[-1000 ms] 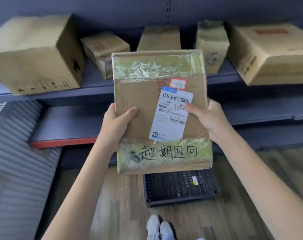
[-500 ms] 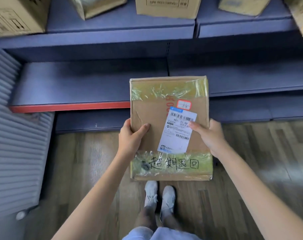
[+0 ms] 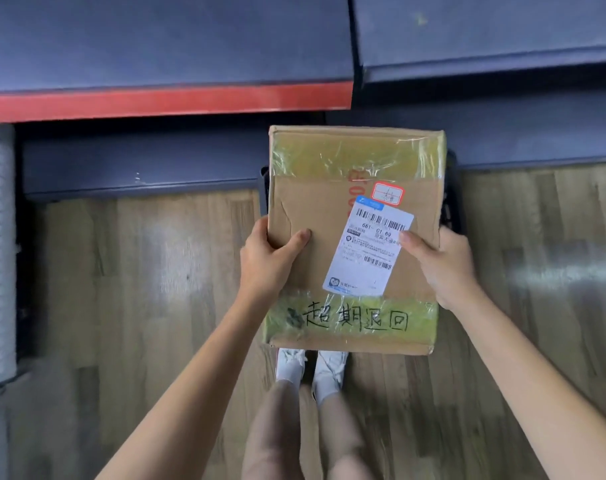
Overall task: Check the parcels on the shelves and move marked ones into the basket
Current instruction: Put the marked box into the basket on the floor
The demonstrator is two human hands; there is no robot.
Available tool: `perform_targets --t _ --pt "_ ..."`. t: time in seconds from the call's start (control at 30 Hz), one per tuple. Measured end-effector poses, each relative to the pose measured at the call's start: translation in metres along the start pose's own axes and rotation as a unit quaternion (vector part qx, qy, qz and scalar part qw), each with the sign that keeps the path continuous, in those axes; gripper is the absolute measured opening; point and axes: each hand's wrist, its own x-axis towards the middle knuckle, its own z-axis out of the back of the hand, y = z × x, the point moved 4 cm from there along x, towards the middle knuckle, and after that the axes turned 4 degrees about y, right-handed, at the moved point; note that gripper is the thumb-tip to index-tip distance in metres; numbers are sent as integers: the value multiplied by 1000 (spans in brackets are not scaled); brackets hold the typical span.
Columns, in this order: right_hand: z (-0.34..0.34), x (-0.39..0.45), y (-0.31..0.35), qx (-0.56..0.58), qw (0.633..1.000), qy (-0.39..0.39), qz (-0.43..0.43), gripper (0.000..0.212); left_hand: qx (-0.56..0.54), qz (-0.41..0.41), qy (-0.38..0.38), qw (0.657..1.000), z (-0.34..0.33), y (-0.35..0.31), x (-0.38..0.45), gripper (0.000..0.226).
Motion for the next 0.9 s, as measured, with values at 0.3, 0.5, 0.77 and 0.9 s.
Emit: perform_targets --t 0.3,0.5,0.77,0.9 --pt "-23 54 -78 -2 1000 -22 -15 11 11 11 18 1000 -32 70 57 34" --pt "-35 93 -87 -4 1000 -20 -12 17 9 12 35 999 -40 82 91 34" --pt "-60 130 -102 -46 999 -6 1 8 57 9 23 998 -35 101 123 54" --pt "-65 151 -123 -103 995 8 -1 18 115 -22 8 993 -37 104 136 59"
